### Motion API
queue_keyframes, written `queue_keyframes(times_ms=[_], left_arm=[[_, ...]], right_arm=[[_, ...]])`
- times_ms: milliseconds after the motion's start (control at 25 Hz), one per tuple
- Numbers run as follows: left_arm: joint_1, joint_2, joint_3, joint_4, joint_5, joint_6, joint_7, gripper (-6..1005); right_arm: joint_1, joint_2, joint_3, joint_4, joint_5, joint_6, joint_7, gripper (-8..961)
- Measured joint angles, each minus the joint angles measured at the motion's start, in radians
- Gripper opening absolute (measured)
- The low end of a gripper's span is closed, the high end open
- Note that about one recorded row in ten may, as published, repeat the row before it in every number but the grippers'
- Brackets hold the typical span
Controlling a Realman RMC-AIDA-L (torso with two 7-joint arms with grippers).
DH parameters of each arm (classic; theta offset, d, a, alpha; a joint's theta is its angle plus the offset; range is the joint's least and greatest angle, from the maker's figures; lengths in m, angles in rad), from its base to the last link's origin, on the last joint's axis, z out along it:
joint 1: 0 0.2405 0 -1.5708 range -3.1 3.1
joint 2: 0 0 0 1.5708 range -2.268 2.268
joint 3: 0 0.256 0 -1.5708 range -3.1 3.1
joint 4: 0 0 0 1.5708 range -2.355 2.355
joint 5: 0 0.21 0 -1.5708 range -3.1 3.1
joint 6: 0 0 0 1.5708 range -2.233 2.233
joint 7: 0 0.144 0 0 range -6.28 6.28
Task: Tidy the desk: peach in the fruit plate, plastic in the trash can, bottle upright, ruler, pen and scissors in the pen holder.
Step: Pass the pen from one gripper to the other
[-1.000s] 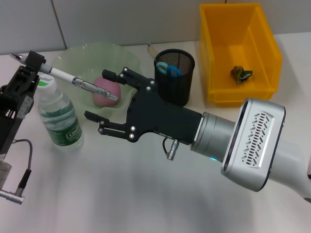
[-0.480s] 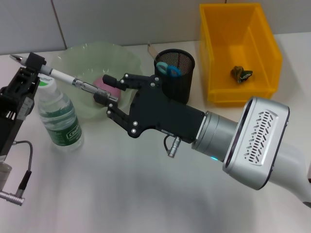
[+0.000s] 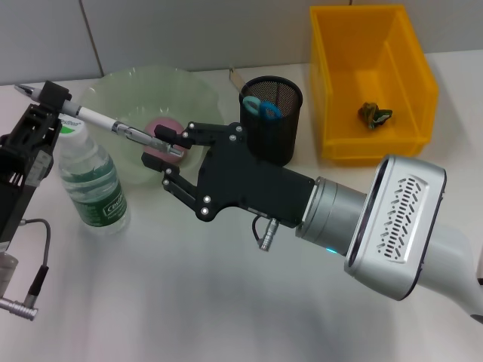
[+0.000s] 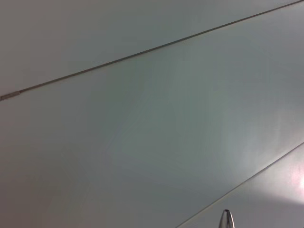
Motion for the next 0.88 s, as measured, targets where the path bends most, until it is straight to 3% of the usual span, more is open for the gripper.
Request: queue_keyframes(times_ms=[880], left_arm=[[0.008, 0.0, 0.005, 0.0, 0.011, 0.0, -0.023, 144]], right_arm=[[0.004, 0.0, 0.012, 0.0, -0.013, 0.001, 0.0, 272]])
